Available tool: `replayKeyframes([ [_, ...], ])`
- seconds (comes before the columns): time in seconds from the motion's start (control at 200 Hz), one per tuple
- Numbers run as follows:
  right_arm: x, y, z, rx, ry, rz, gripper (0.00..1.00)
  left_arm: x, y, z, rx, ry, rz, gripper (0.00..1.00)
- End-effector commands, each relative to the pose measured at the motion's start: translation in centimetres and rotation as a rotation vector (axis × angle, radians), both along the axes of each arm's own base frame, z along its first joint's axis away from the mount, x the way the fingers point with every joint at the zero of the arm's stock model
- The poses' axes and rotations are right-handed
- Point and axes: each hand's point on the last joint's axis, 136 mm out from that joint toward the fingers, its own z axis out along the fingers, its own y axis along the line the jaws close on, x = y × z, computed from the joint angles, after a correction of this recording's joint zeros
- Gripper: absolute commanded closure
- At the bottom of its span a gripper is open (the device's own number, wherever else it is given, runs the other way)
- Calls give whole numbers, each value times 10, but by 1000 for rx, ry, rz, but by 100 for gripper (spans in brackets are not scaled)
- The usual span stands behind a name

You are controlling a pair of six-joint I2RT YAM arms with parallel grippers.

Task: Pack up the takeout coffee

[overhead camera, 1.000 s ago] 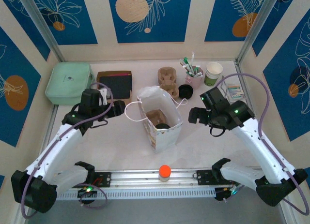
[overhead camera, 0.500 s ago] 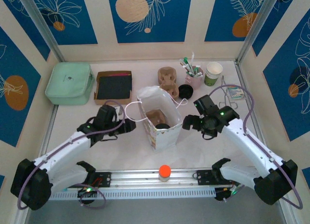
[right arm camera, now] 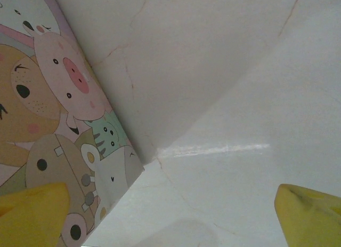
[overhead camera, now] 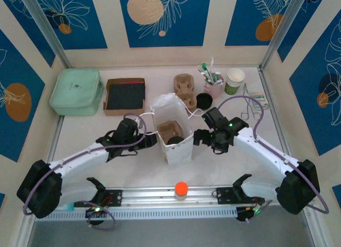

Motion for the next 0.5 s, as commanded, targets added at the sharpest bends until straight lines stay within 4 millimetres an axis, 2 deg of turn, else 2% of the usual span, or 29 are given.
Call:
replayKeyframes([
  [0.0,0,8,-4,21,14,-7,1,4,-2,2,-10,-20,19,32],
  [0.495,3,19,-9,25,23,2,1,14,-4,10,11,-53,21,32],
])
